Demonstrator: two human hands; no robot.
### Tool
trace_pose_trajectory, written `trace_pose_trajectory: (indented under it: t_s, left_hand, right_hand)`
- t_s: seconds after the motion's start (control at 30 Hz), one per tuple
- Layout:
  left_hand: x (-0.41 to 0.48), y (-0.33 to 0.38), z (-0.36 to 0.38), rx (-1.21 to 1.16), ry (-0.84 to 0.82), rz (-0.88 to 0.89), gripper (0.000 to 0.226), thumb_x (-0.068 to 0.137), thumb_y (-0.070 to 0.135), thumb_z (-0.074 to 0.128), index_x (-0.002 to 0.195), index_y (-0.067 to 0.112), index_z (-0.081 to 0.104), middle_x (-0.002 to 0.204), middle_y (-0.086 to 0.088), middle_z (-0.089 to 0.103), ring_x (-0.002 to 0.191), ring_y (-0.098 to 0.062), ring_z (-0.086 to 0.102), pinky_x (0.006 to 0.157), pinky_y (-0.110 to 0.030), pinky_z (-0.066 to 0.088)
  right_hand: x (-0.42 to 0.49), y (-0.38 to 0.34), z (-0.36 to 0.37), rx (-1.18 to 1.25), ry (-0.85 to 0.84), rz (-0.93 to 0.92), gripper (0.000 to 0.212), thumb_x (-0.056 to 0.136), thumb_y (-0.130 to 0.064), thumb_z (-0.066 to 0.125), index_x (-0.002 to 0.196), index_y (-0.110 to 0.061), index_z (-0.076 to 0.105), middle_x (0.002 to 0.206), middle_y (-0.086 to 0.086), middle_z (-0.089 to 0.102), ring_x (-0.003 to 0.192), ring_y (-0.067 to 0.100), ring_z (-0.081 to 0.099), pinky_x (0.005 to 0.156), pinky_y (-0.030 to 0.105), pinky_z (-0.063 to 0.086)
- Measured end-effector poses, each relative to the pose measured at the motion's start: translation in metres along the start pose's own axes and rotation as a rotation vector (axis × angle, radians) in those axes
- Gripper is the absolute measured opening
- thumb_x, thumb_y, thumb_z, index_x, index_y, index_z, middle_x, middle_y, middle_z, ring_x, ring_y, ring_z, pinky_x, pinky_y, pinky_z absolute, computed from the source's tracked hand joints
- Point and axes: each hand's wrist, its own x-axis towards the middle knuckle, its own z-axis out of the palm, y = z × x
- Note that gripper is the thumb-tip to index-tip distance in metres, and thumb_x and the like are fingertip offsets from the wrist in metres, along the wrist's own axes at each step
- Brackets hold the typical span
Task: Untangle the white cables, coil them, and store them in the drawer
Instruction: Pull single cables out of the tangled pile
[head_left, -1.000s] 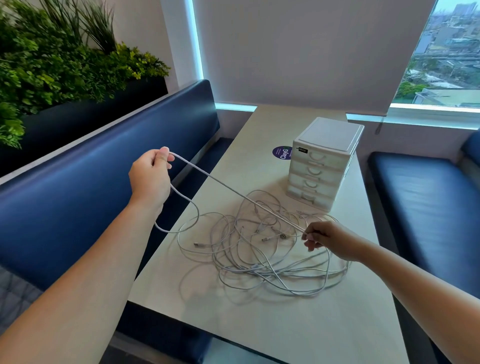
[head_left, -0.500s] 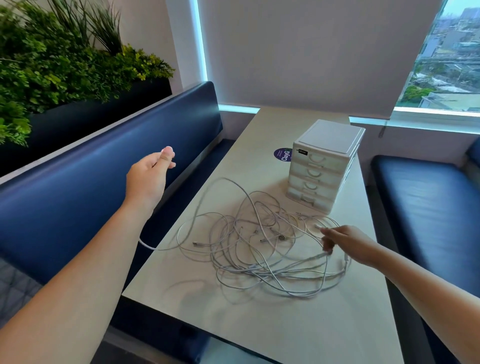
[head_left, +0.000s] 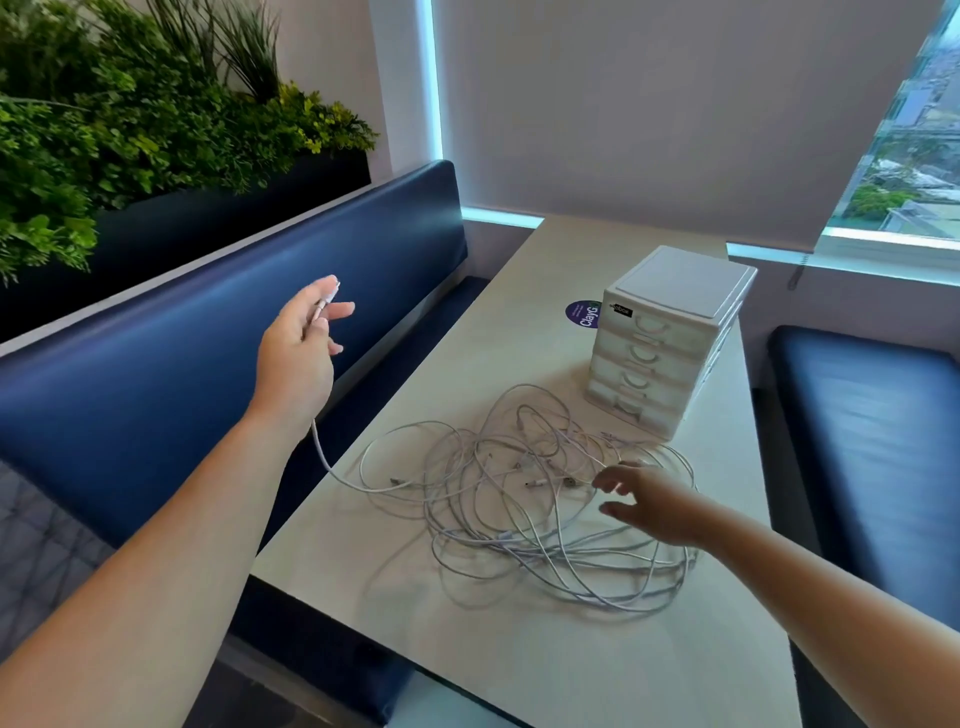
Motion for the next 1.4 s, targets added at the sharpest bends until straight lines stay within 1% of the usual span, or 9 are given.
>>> trace_pose_trajectory:
  t_s: [0.13, 0.33, 0.5, 0.67, 0.77, 0.83, 0.93, 1.03, 1.4]
  left_hand:
    - [-0.002, -0.005, -0.005, -0.080, 0.010, -0.030, 0.047, 0.104, 0.011, 0.037, 0.145, 0.032, 0.031, 0.113, 0.016, 0.069, 0.083, -0.003, 0.062, 0.077, -0.021, 0.049]
    - [0.008, -0.014, -0.019, -0.335, -0.008, -0.179, 0.014, 0.103, 0.015, 0.048, 0.106, 0.015, 0.062, 0.100, -0.002, 0.074, 0.081, -0.006, 0.068, 0.082, -0.024, 0.054]
    - [0.023, -0.019, -0.030, -0.579, -0.047, -0.356, 0.031, 0.105, 0.026, 0.040, 0.093, 0.012, 0.066, 0.062, 0.006, 0.054, 0.053, -0.004, 0.043, 0.061, -0.021, 0.040]
    - [0.045, -0.023, -0.045, -0.697, -0.113, -0.347, 0.025, 0.105, 0.013, 0.039, 0.103, 0.014, 0.064, 0.078, 0.005, 0.066, 0.065, -0.005, 0.058, 0.075, -0.024, 0.055]
    - [0.060, -0.029, -0.049, -0.653, -0.090, -0.280, 0.021, 0.104, 0.011, 0.041, 0.102, 0.016, 0.061, 0.094, 0.002, 0.073, 0.078, -0.007, 0.067, 0.080, -0.029, 0.059]
    - [0.071, -0.034, -0.048, -0.568, -0.027, -0.238, 0.021, 0.104, 0.011, 0.042, 0.100, 0.020, 0.060, 0.096, 0.004, 0.072, 0.076, -0.004, 0.065, 0.072, -0.023, 0.057]
    - [0.086, -0.040, -0.043, -0.458, 0.039, -0.171, 0.025, 0.104, 0.009, 0.040, 0.095, 0.024, 0.058, 0.090, 0.005, 0.069, 0.064, -0.002, 0.052, 0.055, -0.017, 0.041]
    - [0.096, -0.041, -0.036, -0.442, 0.062, -0.172, 0.028, 0.104, 0.008, 0.036, 0.093, 0.024, 0.056, 0.083, 0.005, 0.063, 0.057, -0.004, 0.041, 0.050, -0.017, 0.030]
    - [0.083, -0.048, -0.009, -0.251, -0.028, -0.107, 0.027, 0.105, 0.031, 0.034, 0.101, 0.032, 0.061, 0.070, 0.008, 0.038, 0.060, -0.005, 0.036, 0.052, -0.019, 0.029]
  right_hand:
    - [0.028, -0.029, 0.015, 0.008, -0.003, -0.060, 0.041, 0.090, -0.031, 0.061, 0.129, -0.022, 0.052, 0.130, -0.006, 0.051, 0.111, 0.014, 0.057, 0.089, 0.024, 0.044]
    - [0.081, -0.074, 0.035, -0.001, 0.027, -0.076, 0.062, 0.091, -0.025, 0.057, 0.146, -0.018, 0.030, 0.151, 0.006, 0.027, 0.131, 0.029, 0.041, 0.105, 0.039, 0.039]
    - [0.118, -0.092, 0.044, -0.100, -0.035, 0.135, 0.071, 0.095, -0.030, 0.050, 0.152, -0.024, 0.008, 0.158, 0.000, 0.018, 0.141, 0.030, 0.020, 0.111, 0.046, 0.024]
    - [0.133, -0.094, 0.047, -0.082, 0.085, 0.146, 0.031, 0.095, -0.026, 0.048, 0.126, -0.027, 0.051, 0.124, 0.000, 0.057, 0.119, 0.025, 0.046, 0.092, 0.035, 0.039]
    - [0.121, -0.098, 0.036, 0.171, 0.148, 0.116, 0.015, 0.094, -0.014, 0.047, 0.104, -0.025, 0.052, 0.083, -0.009, 0.065, 0.079, 0.017, 0.061, 0.065, 0.028, 0.048]
    - [0.110, -0.098, 0.023, 0.191, 0.200, 0.075, 0.013, 0.094, -0.014, 0.050, 0.093, -0.027, 0.049, 0.071, -0.010, 0.065, 0.064, 0.010, 0.059, 0.064, 0.030, 0.050]
    - [0.092, -0.093, 0.010, 0.110, 0.121, 0.077, 0.014, 0.093, -0.015, 0.054, 0.088, -0.028, 0.053, 0.067, -0.014, 0.065, 0.057, -0.002, 0.053, 0.061, 0.022, 0.044]
    - [0.074, -0.083, 0.011, 0.054, -0.017, 0.105, 0.016, 0.092, -0.014, 0.055, 0.086, -0.028, 0.060, 0.068, -0.015, 0.066, 0.070, 0.009, 0.062, 0.066, 0.021, 0.044]
    - [0.037, -0.103, 0.038, 0.361, -0.357, 0.037, 0.022, 0.089, -0.007, 0.059, 0.081, -0.027, 0.064, 0.077, -0.007, 0.068, 0.064, 0.005, 0.054, 0.068, 0.019, 0.046]
